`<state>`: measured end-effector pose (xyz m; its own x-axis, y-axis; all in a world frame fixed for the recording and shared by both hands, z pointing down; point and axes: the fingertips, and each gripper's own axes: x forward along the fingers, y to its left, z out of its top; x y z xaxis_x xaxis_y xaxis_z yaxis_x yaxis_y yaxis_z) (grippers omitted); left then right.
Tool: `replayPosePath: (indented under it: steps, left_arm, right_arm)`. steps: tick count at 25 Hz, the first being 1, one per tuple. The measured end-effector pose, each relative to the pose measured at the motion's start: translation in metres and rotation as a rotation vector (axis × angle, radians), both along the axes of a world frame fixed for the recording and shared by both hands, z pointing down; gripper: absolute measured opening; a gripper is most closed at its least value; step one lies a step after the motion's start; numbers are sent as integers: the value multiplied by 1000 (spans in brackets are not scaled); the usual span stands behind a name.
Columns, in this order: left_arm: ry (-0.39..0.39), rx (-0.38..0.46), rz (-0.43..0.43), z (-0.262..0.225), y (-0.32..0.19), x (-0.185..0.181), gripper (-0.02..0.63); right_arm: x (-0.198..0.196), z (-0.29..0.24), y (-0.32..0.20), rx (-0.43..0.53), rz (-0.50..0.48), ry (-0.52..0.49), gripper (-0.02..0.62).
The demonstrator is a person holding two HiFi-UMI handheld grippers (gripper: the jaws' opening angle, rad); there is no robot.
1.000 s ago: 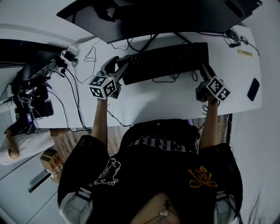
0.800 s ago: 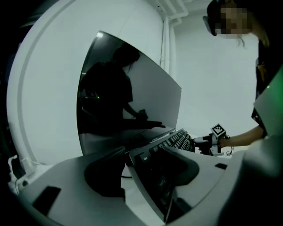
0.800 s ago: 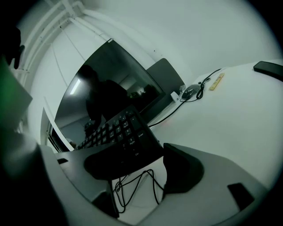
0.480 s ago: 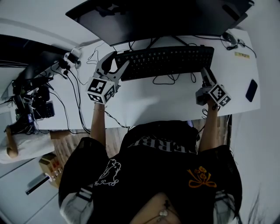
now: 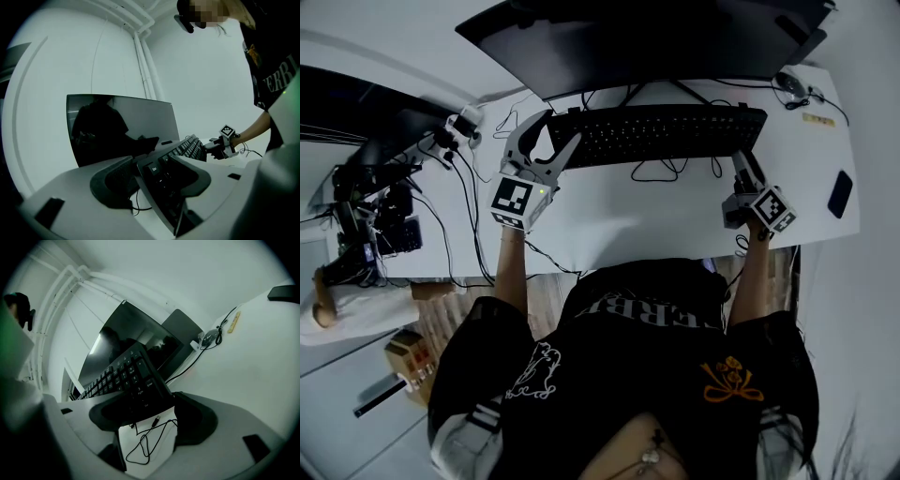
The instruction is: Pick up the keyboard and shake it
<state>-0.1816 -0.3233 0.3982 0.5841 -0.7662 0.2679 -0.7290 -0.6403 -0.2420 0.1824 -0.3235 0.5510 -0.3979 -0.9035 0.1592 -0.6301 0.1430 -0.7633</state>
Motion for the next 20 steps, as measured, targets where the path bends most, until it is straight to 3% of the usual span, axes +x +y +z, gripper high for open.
replayPosePath:
  steps: [11,20]
  left_arm:
    - [-43,58,7,-1,15,-2,258]
    - [-16,59,0,2,16,-6,258]
  right_arm:
    - [-1,-3,20,111,-75,75,299]
    - [2,-24,27,201,-26,157,298]
